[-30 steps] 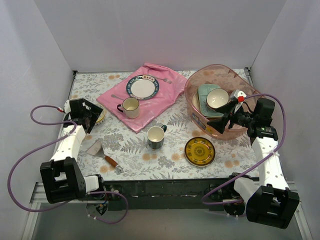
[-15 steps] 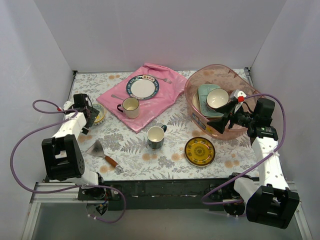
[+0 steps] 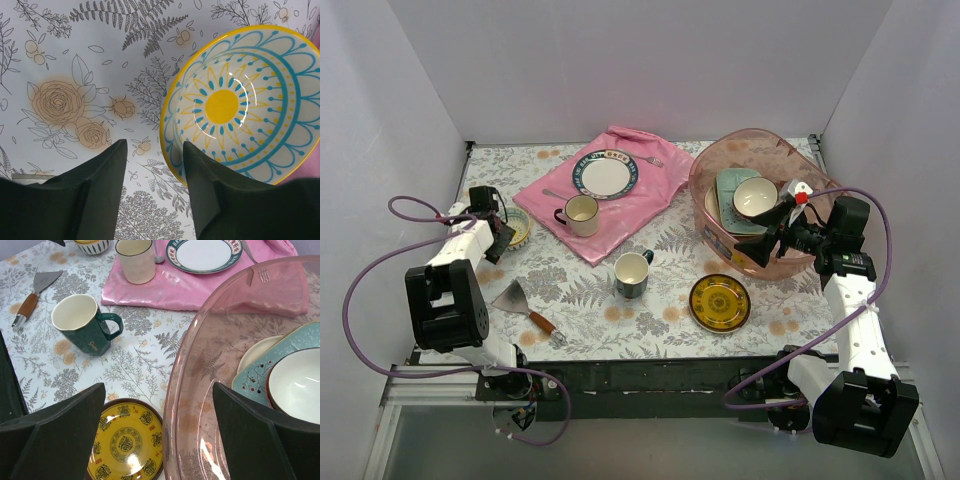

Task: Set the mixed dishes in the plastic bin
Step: Pick up the bowl from the center of the board.

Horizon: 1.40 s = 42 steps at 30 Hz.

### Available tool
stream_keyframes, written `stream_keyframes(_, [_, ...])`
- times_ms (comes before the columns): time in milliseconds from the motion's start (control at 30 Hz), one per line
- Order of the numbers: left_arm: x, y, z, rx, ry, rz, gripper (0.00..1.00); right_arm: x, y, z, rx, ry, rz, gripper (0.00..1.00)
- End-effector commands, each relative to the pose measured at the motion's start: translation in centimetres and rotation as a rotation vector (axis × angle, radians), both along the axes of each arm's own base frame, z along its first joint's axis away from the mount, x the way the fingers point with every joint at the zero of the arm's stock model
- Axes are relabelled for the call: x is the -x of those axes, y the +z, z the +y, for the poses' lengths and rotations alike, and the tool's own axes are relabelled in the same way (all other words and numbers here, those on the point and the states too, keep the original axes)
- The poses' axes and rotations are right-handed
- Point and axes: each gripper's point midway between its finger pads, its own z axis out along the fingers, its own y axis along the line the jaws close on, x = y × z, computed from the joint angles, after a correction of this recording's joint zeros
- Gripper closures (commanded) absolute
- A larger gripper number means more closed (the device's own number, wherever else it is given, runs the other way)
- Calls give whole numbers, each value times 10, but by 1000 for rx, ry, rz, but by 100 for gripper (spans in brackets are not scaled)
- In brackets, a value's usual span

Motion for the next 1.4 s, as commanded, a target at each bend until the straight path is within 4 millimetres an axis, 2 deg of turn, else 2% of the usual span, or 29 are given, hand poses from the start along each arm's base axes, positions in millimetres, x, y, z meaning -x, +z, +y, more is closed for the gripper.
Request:
stream_keyframes(0, [-7, 28, 11, -58, 8, -60, 55, -5, 8, -2, 13, -1, -41, 5])
stream_keyframes(33, [-5, 29, 11, -59, 8, -59, 55, -5, 8, -2, 13, -1, -40, 5])
stream_keyframes(100, [-5, 31, 12, -64, 5, -60, 63, -5, 9, -2, 14, -3, -41, 5])
stream_keyframes(200, [-5, 36, 11, -62, 1, -76, 65, -5, 8, -2, 17, -6, -40, 5])
stream_keyframes(233, [-5, 39, 11, -62, -1, -85, 71, -5, 8, -2, 16, -5, -42, 5])
stream_keyframes(300, [-6, 45, 10, -64, -10, -100, 74, -6, 8, -2, 17, -7, -40, 5])
stream_keyframes(333, [-7, 47, 10, -64, -14, -109, 80, -6, 7, -3, 18, -8, -40, 5])
stream_keyframes(400, [-9, 54, 9, -64, -21, -125, 84, -6, 8, -3, 19, -9, -43, 5])
stream_keyframes(433, [-9, 56, 9, -63, -26, -131, 89, -6, 8, -3, 20, -10, -44, 5])
stream_keyframes(567, [-12, 62, 8, -51, -38, -154, 96, -6, 7, -3, 19, -10, -38, 5])
stream_keyframes(633, [-12, 64, 7, -43, -42, -164, 95, -6, 7, -3, 21, -11, -42, 5])
stream_keyframes(767, [-11, 61, 4, -22, -39, -158, 62, -6, 8, -3, 21, -11, -44, 5])
stream_keyframes(800, [-12, 59, 3, -18, -42, -156, 59, -6, 7, -3, 21, -11, -41, 5])
stream_keyframes(1100, [-13, 27, 1, 22, -35, -73, 59, -7, 6, -4, 23, -15, -39, 5])
stream_keyframes(1200, [-12, 22, 2, 20, -30, -55, 63, -7, 6, -4, 24, -16, -39, 5])
stream_keyframes(1367, [-13, 25, 2, 15, -34, -71, 78, -8, 5, -5, 25, -21, -37, 4])
